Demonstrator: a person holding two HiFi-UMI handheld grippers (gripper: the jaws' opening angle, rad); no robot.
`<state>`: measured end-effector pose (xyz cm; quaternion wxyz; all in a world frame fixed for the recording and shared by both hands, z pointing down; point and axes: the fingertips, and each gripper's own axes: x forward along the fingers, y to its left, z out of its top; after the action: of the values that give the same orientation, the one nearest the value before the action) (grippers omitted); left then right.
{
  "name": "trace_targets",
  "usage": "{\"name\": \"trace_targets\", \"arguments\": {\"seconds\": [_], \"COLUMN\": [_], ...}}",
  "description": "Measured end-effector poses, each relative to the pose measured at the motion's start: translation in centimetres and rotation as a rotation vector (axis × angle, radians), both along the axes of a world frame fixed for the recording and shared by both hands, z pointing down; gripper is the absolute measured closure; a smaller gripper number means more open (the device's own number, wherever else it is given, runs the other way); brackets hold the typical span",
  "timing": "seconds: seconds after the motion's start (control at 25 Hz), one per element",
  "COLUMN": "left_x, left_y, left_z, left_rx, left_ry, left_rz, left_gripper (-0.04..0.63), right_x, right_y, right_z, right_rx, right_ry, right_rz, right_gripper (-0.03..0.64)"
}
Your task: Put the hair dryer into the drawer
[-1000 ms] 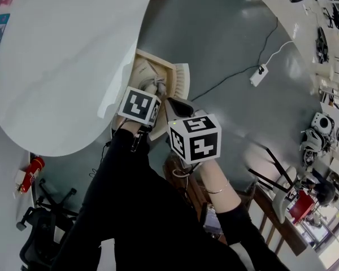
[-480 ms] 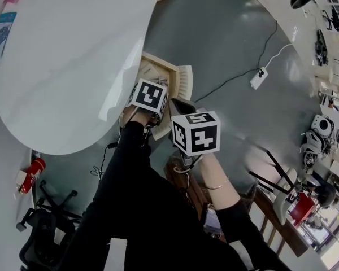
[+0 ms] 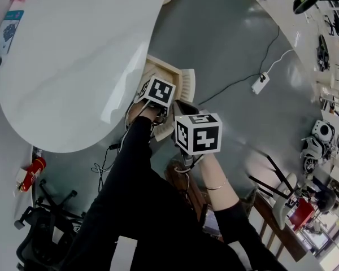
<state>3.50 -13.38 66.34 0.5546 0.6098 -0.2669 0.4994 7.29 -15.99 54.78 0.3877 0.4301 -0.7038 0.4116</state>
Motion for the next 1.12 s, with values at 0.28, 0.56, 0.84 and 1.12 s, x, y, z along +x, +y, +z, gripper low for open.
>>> {"name": "trace_targets", "arguments": {"seconds": [0.28,0.56,0.84,1.12], "left_x": [0.4,0.7,0.5,-0.2], "left_y": [-0.3,-1.7,-1.3,-0.7], "left_z": [0.2,1.3,2.2,2.7], "left_rx": [-0.049,-0.028,-0.029,-0.032], "left_ry": [0.014,0.013,-0.069,-0.147], "left_rz": [-0.003,-0.045,-0.006,0.074], "left_gripper": [0.482,0.482,0.480,0.480], "right_x": [0.5,0.7,0.7,1.2], "right_y": [-0.2,-0.3,-0.5,-0.5], "right_z": [0.3,0.4,0.4,-0.1], "right_rx": [-0.012,-0.017,-0.015,-0.005], "right_ry": [0.007,0.002,0.010,0.018], "right_rz": [0.011,0.013,0.009,0.016], "right_gripper": [0.615,0.615,0.615,0.615]}}
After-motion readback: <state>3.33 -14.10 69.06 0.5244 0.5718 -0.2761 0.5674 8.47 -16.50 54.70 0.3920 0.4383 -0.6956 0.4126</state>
